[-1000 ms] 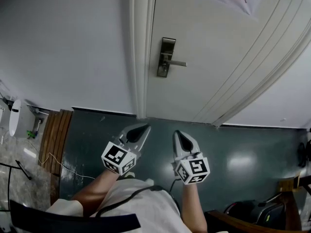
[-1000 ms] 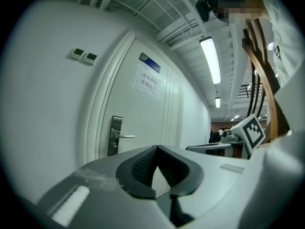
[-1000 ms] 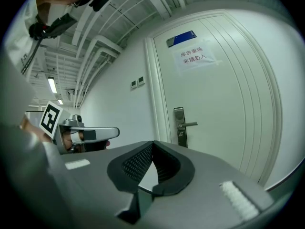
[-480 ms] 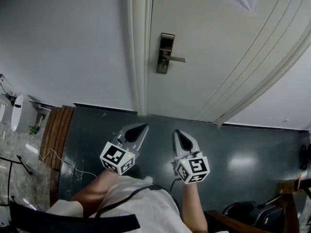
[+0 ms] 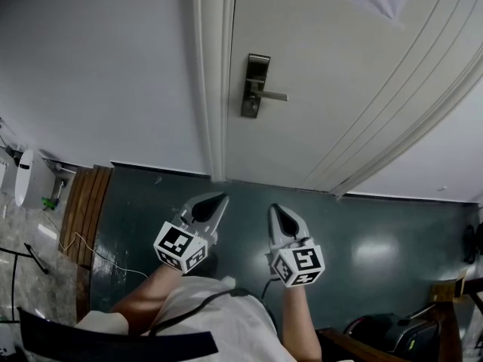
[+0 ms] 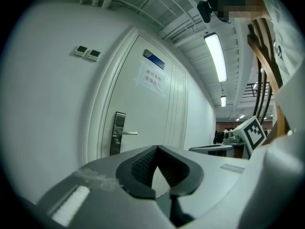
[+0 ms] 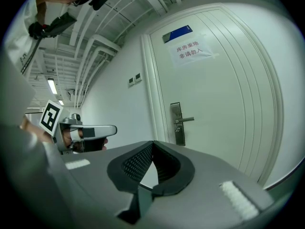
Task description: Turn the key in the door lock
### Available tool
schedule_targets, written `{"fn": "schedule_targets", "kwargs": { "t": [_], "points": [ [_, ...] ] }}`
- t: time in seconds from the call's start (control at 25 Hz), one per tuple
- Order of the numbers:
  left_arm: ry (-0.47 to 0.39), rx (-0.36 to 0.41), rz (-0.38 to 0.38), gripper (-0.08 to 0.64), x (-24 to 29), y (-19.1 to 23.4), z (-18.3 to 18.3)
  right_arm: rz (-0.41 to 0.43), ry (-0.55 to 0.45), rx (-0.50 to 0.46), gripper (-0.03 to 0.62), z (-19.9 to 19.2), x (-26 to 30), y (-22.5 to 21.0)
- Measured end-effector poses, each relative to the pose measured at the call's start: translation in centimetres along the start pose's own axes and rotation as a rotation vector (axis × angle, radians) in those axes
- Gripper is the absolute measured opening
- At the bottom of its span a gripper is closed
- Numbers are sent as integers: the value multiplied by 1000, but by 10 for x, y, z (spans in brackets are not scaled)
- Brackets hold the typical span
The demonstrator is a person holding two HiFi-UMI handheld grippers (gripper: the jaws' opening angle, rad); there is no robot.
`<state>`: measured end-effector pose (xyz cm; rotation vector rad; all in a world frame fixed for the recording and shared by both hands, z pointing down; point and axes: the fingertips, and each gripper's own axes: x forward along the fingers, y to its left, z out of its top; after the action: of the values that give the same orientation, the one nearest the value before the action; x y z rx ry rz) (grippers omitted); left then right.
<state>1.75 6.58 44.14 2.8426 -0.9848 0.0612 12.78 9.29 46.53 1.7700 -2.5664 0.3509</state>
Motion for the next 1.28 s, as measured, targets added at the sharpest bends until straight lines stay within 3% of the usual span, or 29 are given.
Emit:
{"fn": "schedule_targets", "kwargs": {
  "t": [0.6,1.28],
  "points": [
    [28,-13,-60,6,64,74,15,-55,23,24,8,16,83,-31],
    [12,-39,-155,6,124,193,37,-181,41,12,8,35,202,-54]
  ]
}}
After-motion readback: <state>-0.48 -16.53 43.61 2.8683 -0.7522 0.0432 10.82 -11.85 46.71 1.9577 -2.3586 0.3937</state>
